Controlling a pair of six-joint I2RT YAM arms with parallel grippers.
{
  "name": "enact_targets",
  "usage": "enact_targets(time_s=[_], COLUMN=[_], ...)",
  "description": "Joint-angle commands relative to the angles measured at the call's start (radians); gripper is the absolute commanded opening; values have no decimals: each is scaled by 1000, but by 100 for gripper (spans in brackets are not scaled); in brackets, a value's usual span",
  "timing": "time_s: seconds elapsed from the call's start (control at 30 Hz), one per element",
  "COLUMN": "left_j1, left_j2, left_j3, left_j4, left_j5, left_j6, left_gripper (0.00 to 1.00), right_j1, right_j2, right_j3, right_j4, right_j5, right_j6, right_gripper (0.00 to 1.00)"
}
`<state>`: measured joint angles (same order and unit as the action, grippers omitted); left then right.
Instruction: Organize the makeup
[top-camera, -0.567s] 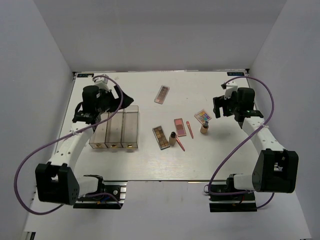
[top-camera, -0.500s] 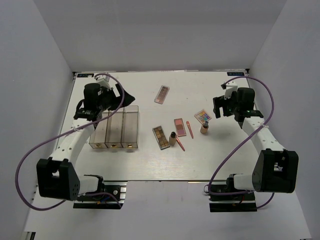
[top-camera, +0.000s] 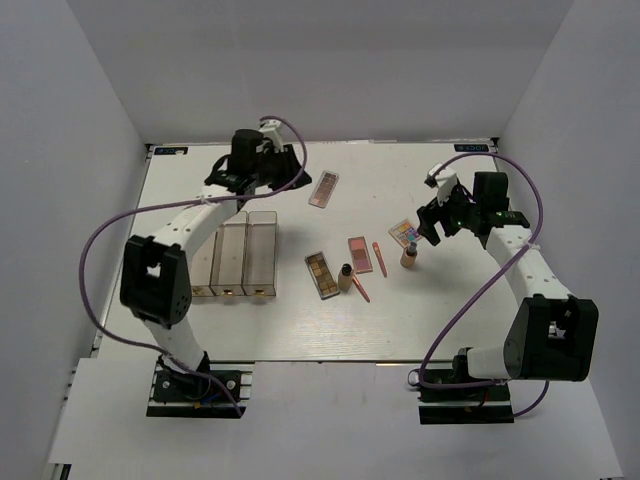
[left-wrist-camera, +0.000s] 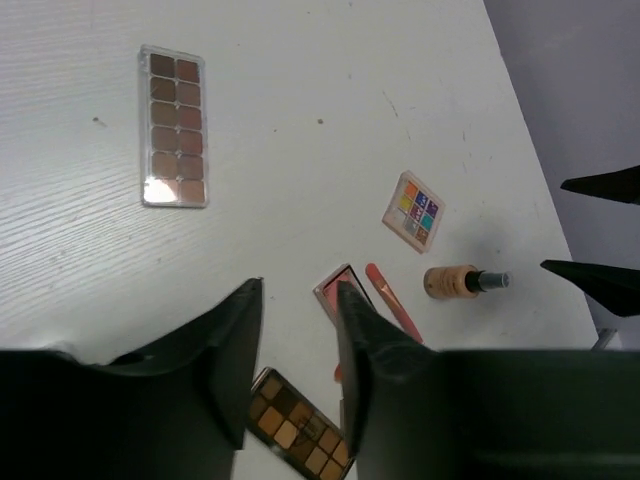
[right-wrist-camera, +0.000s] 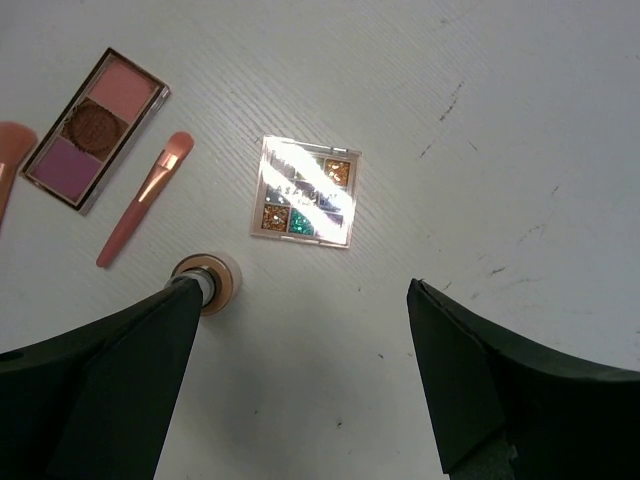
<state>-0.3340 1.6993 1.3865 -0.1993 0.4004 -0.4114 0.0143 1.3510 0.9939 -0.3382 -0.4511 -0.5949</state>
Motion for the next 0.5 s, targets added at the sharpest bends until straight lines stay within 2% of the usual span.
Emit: enact_targets(time_s=[0.0, 0.07, 0.1, 0.23, 0.37, 0.43, 0.47], left_j1=[-52, -83, -94, -141, -165, -174, -174], left_j2=[60, 129, 155, 288, 422, 456, 456], left_j3=[100, 152, 173, 308, 379, 390, 390], left_j4=[-34, -34, -37, -52, -46, -17, -2], left_j5=[-53, -105, -116, -199, -325, -423, -423], left_j6=[74, 109, 121, 184, 224, 249, 259], left_gripper=[42, 46, 58, 72, 75, 75, 76], right_j1=[1, 1, 1, 0, -2, -4, -1], right_j2=[-26, -33, -42, -46, -47, -56, -59], right_j3=[26, 12, 8, -21, -47, -57, -57], right_j4=[-50, -48, -54, -51, -15, 16, 24], right_j5=[-41, -15, -14, -49, -67, -57, -49], right_j6=[-86, -98, -101, -76, 3, 38, 49], right_gripper=[89, 89, 89, 89, 89, 89, 89])
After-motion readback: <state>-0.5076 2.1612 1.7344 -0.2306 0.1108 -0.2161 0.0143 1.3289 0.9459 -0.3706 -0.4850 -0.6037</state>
